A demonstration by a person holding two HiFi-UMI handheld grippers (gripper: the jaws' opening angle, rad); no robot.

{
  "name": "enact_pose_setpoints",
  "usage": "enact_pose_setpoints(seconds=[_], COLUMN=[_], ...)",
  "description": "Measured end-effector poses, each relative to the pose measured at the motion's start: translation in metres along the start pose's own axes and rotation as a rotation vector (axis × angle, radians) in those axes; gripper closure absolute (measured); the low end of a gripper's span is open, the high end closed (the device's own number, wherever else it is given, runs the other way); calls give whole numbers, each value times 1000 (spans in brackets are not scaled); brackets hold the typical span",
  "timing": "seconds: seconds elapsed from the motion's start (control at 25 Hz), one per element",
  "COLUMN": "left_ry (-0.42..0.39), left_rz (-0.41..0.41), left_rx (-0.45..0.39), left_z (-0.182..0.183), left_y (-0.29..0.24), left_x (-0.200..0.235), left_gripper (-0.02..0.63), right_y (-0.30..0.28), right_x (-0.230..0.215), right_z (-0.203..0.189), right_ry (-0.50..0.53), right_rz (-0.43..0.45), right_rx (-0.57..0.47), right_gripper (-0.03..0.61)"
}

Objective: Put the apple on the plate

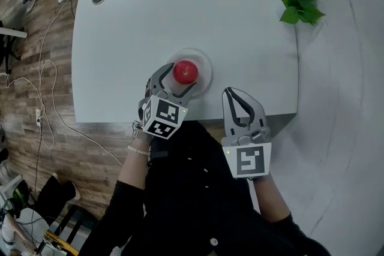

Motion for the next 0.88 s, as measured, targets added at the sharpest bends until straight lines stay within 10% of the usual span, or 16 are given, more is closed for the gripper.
enact_pose_setpoints(seconds=[0.4,0.56,0.88], left_ry=[45,51,6], left_rz=[38,104,133], left_rx=[-85,-156,-217], left_z=[21,40,66], left_y=[27,44,70], left_x=[6,17,19], left_gripper=[270,419,507], right_y=[0,0,3], right_x=[5,7,10], right_z=[7,11,20], right_ry=[15,12,36], right_rz=[-3,-6,-11], right_rx=[-9,-19,-37], right_gripper=[535,535,535])
Point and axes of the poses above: the fingertips, and each gripper's own axes: y backward along the fingers, x to its left, z out of its top, the point moved 2 cm from there along y, backward along the fingers, and after that the axes turned 12 degrees about y, right-handed, at the moved point
